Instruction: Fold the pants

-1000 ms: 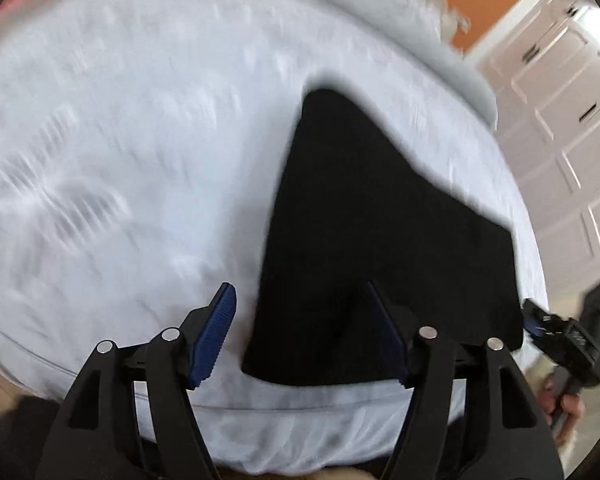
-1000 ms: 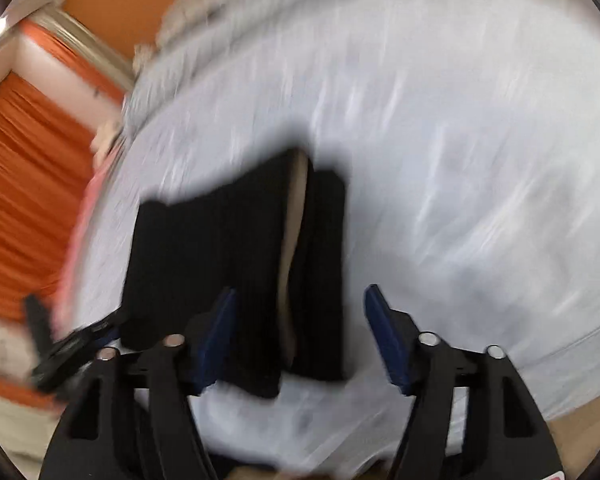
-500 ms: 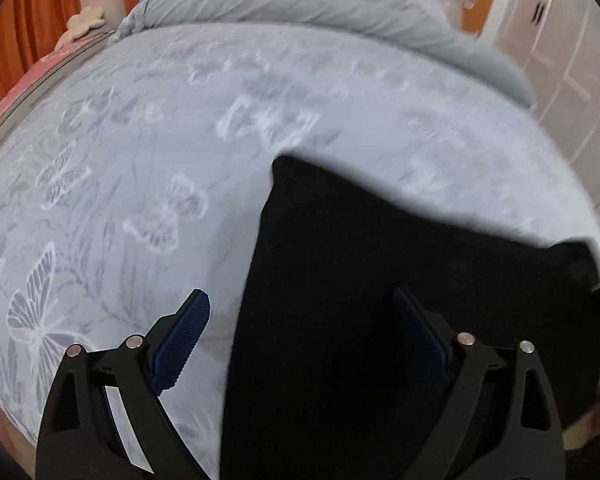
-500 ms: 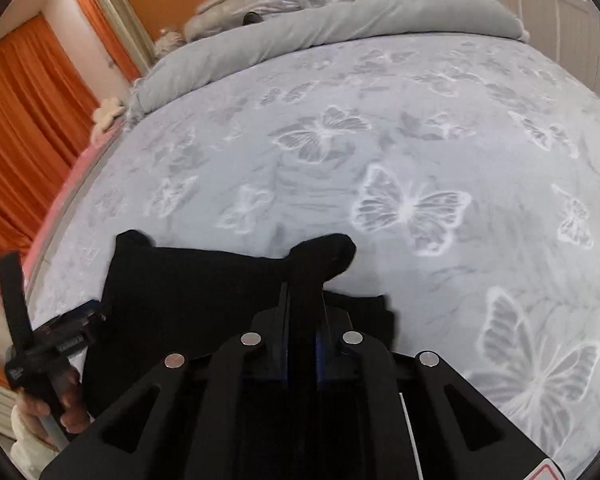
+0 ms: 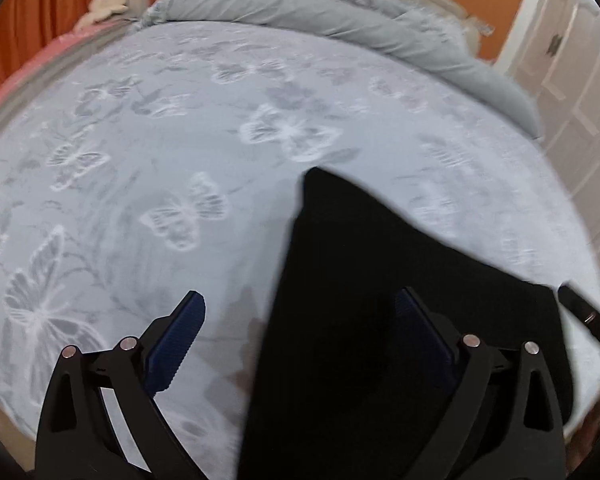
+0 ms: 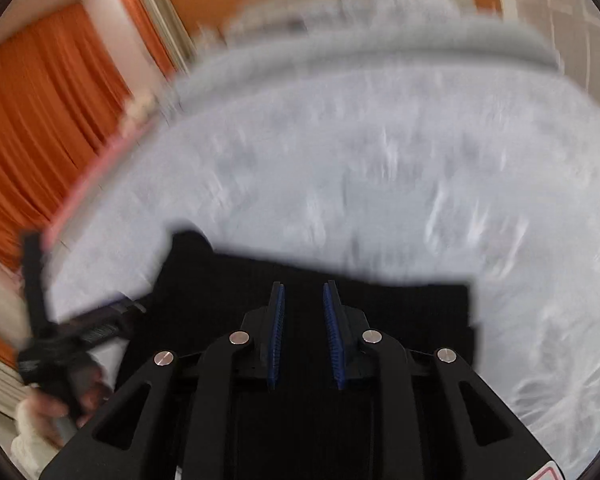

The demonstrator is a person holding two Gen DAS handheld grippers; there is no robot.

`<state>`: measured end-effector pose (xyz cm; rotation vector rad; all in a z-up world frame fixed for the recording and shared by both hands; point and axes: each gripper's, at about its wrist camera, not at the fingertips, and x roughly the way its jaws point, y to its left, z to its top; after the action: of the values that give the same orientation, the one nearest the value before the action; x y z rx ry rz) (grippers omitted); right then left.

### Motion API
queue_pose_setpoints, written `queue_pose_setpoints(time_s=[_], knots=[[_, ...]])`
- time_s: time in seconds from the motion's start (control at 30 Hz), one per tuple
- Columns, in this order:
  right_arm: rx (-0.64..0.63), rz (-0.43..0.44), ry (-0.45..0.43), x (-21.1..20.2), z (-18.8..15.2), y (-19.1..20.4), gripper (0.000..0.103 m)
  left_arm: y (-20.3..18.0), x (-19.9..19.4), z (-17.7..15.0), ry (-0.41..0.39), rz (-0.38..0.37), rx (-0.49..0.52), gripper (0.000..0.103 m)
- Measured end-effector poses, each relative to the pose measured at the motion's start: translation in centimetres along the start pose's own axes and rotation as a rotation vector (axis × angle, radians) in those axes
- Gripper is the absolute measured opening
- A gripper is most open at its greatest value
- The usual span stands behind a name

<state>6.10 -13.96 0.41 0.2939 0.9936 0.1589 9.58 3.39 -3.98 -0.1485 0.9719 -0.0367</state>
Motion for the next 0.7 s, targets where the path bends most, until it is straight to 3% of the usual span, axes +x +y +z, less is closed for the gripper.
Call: queue_pose_setpoints(time_s=[0.03, 0.1, 0.13, 0.23, 0.33, 0.43, 0.53, 0.67, 0.7], knots=[[0.014, -0.057, 0.097, 2.8, -0.4, -0.4, 0.018, 0.1, 0.7, -0.1, 0.012, 0.009, 0.000, 0.096], [0.046, -0.076, 0.041, 2.8, -0.2, -0.2, 0.017, 0.4, 1.0, -0.1, 0.018, 0.000, -0.018, 0.096], [0.046, -0.050, 0.035, 1.9, 0.2, 0.5, 0.023, 0.5, 0.7, 0.0, 0.009, 0.001, -0.015, 0.096], [0.028, 0.066, -0.054, 0.0, 0.2, 2.4, 0.023, 0.3, 0.1, -0.2, -0.011, 0.013, 0.012, 0.095], [-0.027, -0.018, 0.072, 3.4, -0.7, 3.3, 0.024, 0.0, -0.3, -0.5, -0.025, 0.026, 0.041, 0.095], [-0.041, -0.040, 0.040, 2.9, -1.0, 4.5, 0.026, -0.1, -0.6, -0.7, -0.038, 0.038, 0.070, 0.095], [-0.052, 0.060, -0.027, 1.0, -0.9, 5.9, 0.026, 0.1, -1.3, -0.8, -0.046, 0.034, 0.078, 0.094], [-0.091, -0.013, 0.083, 4.1, -2.1, 6.7, 0.026, 0.4, -1.9, -1.0, -0.054, 0.037, 0.093, 0.094], [-0.086, -0.015, 0.064, 3.7, -2.4, 7.0, 0.026, 0.5, -2.1, -1.1, -0.055, 0.043, 0.098, 0.094]])
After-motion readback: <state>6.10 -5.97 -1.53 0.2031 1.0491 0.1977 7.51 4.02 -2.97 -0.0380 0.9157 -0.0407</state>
